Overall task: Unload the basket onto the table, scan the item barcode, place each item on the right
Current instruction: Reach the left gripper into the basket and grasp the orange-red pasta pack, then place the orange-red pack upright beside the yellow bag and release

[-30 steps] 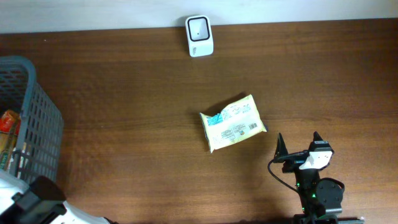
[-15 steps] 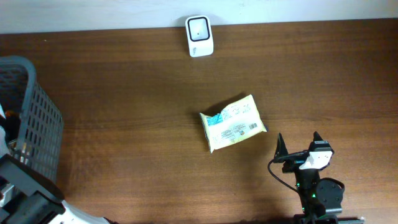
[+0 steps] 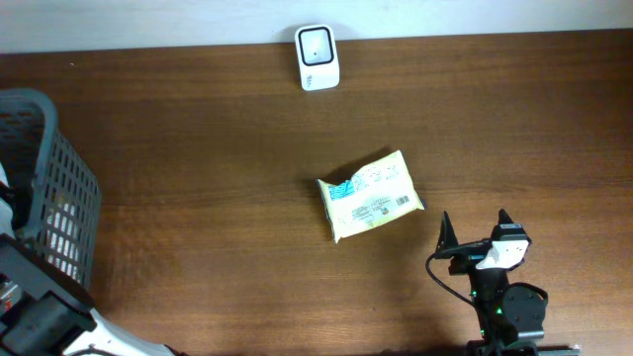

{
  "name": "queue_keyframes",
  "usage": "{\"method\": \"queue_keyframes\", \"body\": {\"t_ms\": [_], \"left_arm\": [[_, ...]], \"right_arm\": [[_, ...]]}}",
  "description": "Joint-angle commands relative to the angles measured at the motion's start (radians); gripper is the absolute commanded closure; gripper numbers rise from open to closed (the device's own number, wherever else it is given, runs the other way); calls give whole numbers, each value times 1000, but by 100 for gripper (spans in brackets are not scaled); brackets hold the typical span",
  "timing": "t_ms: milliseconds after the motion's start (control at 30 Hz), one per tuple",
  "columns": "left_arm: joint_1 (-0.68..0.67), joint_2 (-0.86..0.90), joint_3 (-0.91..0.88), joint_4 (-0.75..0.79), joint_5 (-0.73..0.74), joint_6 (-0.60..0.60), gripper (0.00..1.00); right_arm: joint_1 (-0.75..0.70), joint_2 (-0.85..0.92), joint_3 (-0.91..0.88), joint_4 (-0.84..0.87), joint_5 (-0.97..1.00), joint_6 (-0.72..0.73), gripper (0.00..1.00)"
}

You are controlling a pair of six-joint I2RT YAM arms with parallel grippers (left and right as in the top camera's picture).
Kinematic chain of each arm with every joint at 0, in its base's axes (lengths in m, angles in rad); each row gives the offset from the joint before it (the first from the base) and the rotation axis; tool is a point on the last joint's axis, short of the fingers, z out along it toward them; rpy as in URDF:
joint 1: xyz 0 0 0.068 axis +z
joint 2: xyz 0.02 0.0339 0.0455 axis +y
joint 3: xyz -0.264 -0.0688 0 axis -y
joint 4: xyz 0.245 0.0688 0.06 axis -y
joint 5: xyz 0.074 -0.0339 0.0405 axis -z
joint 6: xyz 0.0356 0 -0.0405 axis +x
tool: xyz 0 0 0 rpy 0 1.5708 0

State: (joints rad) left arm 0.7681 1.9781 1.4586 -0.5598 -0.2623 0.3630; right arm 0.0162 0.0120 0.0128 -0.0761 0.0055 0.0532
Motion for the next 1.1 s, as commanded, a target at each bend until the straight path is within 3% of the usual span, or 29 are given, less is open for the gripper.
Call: {"method": "queue_keyframes", "body": {"t_ms": [0,133,233,333,433,500,567,600,667,733,767,833,1000,1067], "left_arm": [[6,-131,10,0,26,-32,100],[-3,-352,74,21,30,-32,100],[-66,-593,91,192,30,-32,100],[-241,-812,92,352,30,-32,100],[-602,-889,92,252,30,-32,100],[-769,-860,92,120,30,-72,100],[-979,-742,92,-173,55,-293,100],[-1030,-686,92,-253,97,-315,100],[-1128,-495,92,-364,331,-388,100],[-1174,-347,91,-370,435,-515,100],[-1197,-246,91,-375,435,-676,100],[-1217,-124,90,-379,425,-844,100],[-1217,38,90,-312,345,-931,100],[-1217,43,91,-322,225,-931,100]], "right_arm": [[-3,-6,-7,-4,-2,6,1],[-3,-6,-7,-4,-2,6,1],[-3,-6,-7,-4,-2,6,1],[-3,-6,-7,-4,-2,6,1],[-3,-6,-7,-4,-2,6,1],[-3,-6,-7,-4,-2,6,1],[-3,-6,-7,-4,-2,6,1],[-3,-6,-7,-4,-2,6,1],[-3,-6,-7,-4,-2,6,1],[-3,-6,-7,-4,-2,6,1],[-3,-6,-7,-4,-2,6,1],[-3,-6,-7,-4,-2,6,1],[-3,-6,-7,-4,-2,6,1],[-3,-6,-7,-4,-2,6,1]]}}
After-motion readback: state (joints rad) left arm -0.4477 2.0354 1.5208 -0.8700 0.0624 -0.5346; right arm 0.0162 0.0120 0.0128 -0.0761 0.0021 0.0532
